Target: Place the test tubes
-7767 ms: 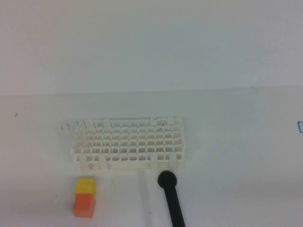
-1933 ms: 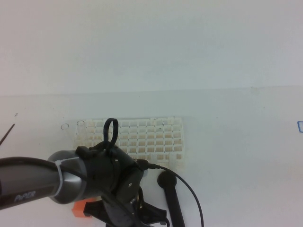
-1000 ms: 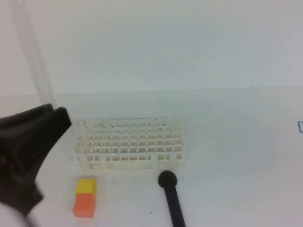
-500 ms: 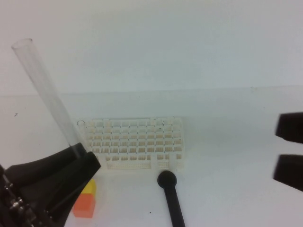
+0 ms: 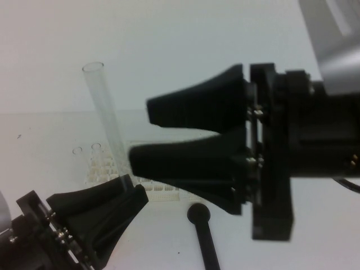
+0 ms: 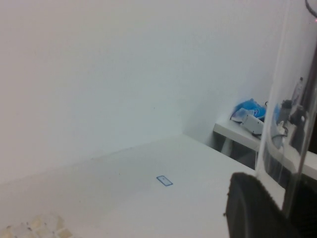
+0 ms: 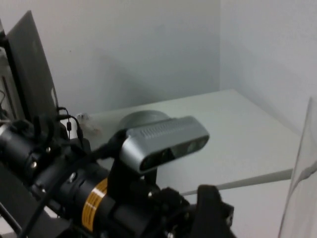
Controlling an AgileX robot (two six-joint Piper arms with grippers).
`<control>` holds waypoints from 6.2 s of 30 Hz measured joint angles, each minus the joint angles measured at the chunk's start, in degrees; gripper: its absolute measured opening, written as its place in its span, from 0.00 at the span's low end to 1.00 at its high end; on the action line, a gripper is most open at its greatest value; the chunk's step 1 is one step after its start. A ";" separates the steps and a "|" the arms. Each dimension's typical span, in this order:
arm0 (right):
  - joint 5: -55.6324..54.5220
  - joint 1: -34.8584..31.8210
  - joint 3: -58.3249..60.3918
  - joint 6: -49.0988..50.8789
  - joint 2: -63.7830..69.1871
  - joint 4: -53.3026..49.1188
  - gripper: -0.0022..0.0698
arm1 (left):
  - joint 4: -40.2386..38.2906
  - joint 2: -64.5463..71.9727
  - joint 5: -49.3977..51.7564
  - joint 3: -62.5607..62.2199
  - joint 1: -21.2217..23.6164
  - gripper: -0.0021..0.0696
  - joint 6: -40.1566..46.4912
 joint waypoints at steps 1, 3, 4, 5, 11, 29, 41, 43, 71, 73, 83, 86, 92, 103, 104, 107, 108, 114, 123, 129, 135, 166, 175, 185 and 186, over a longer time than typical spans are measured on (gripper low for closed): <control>0.00 0.29 -1.27 -0.09 0.78 0.37 0.67 | 0.00 0.00 -0.41 0.00 0.00 0.18 0.00; -0.43 0.53 -3.47 -0.22 2.66 1.66 0.68 | 0.00 0.10 -1.25 0.00 0.00 0.18 0.00; -0.60 0.57 -4.46 -0.22 3.56 2.05 0.68 | 0.00 0.10 -1.82 0.00 0.00 0.18 0.00; -0.76 0.57 -5.18 -0.22 4.46 2.33 0.68 | 0.00 0.10 -2.29 0.00 0.00 0.18 0.00; -1.59 0.57 -10.08 -0.22 8.68 3.02 0.68 | 0.00 0.10 -3.38 0.00 0.00 0.18 0.00; -2.23 3.14 -12.74 -0.84 11.32 5.07 0.54 | 0.00 0.10 -3.38 0.00 0.00 0.18 0.94; -3.70 3.42 -12.83 -1.97 11.32 5.07 0.21 | -0.13 0.10 -3.38 0.00 0.00 0.18 0.80; -3.70 3.42 -12.83 -2.11 11.32 5.07 0.21 | -0.13 0.10 -3.38 0.00 0.00 0.18 0.80; -19.49 3.42 -12.83 -6.98 11.41 6.27 0.20 | 0.28 -27.98 34.75 0.00 0.00 0.03 3.87; -19.49 3.42 -12.83 -7.12 11.41 6.37 0.20 | -0.87 -30.59 37.25 0.00 0.00 0.03 3.78; -19.58 3.42 -12.83 -7.77 11.41 6.51 0.20 | -6.55 -34.65 29.48 7.79 0.00 0.03 2.66; -19.58 3.42 -12.83 -8.13 11.41 6.54 0.20 | -6.68 -34.65 29.64 9.08 0.00 0.03 1.63; -19.86 3.42 -12.83 -10.93 11.41 6.64 0.20 | -7.06 -34.65 30.01 9.81 0.00 0.03 -0.50; -26.59 3.42 -12.83 -13.17 11.41 7.07 0.20 | -7.06 -34.65 30.01 9.81 0.00 0.03 -0.50; -27.19 3.42 -12.83 -13.17 11.41 7.21 0.20 | -7.06 -34.65 30.01 9.81 0.00 0.03 -0.40; -29.21 3.42 -12.83 -13.17 11.41 7.33 0.20 | -7.06 -34.65 30.01 9.81 0.00 0.03 -0.40; -29.48 3.42 -12.83 -12.80 11.44 7.33 0.20 | -7.06 -34.65 30.01 9.81 0.00 0.03 -0.40; -33.70 4.01 -12.83 22.80 13.48 -21.98 0.20 | -7.06 -34.65 30.01 9.81 0.00 0.03 -0.40; -51.99 9.72 -12.83 58.87 26.12 -58.72 0.20 | -7.06 -34.65 30.01 9.81 0.00 0.03 -0.40; -72.85 10.30 -12.83 59.82 36.89 -59.86 0.20 | -7.06 -34.65 30.01 9.81 0.00 0.03 -0.40; -80.11 10.66 -12.83 62.79 43.18 -59.86 0.20 | -6.50 -34.65 30.01 9.81 0.00 0.03 -0.40; -88.79 11.58 -15.95 67.80 52.33 -60.07 0.20 | -6.27 -34.65 30.01 9.81 0.00 0.03 -0.40; -86.81 11.58 -16.28 67.80 54.46 -60.16 0.20 | -6.27 -34.65 30.01 9.81 0.00 0.03 -0.40; -84.93 11.79 -17.12 67.80 55.96 -60.48 0.20 | -6.27 -34.65 30.01 9.81 0.00 0.03 -0.40; -84.82 11.79 -17.12 67.80 56.12 -60.48 0.20 | -6.27 -34.65 30.01 9.81 0.00 0.03 -0.40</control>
